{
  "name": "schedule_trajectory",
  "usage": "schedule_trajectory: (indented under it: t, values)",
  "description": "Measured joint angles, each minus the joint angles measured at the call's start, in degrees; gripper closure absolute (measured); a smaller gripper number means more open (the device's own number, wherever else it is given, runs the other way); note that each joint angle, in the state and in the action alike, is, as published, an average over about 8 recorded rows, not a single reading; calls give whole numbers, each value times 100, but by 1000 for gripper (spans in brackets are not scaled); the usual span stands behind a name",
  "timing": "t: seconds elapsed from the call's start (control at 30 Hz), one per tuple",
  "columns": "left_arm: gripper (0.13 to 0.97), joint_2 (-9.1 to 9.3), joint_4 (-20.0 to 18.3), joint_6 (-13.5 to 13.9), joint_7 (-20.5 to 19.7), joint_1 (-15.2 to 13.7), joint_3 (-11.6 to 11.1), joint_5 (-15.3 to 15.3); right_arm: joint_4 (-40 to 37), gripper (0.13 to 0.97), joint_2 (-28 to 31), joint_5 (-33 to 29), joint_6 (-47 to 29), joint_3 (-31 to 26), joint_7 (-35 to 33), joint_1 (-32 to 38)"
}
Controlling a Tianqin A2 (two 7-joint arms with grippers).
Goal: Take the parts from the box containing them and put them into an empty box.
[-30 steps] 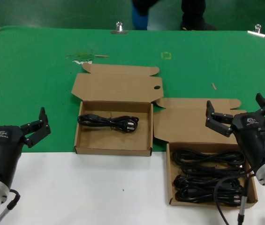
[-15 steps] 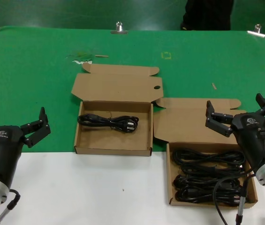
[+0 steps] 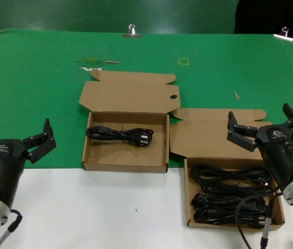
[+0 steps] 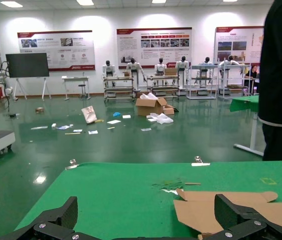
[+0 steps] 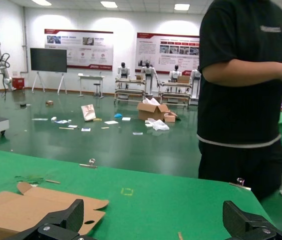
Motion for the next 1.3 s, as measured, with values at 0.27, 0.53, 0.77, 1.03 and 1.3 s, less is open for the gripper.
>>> schedule_trajectory:
  t: [0.27, 0.53, 0.77, 1.03, 1.3]
  values:
    - [132, 0, 0, 0, 1, 0, 0, 0, 0, 129, 0, 0, 0, 0, 0, 0]
    - [132, 0, 0, 0, 1, 0, 0, 0, 0, 129, 0, 0, 0, 0, 0, 0]
    - [132, 0, 0, 0, 1, 0, 0, 0, 0, 129, 0, 0, 0, 0, 0, 0]
    - [132, 0, 0, 0, 1, 0, 0, 0, 0, 129, 0, 0, 0, 0, 0, 0]
    - [132, 0, 0, 0, 4, 0, 0, 0, 0, 129, 0, 0, 0, 0, 0, 0]
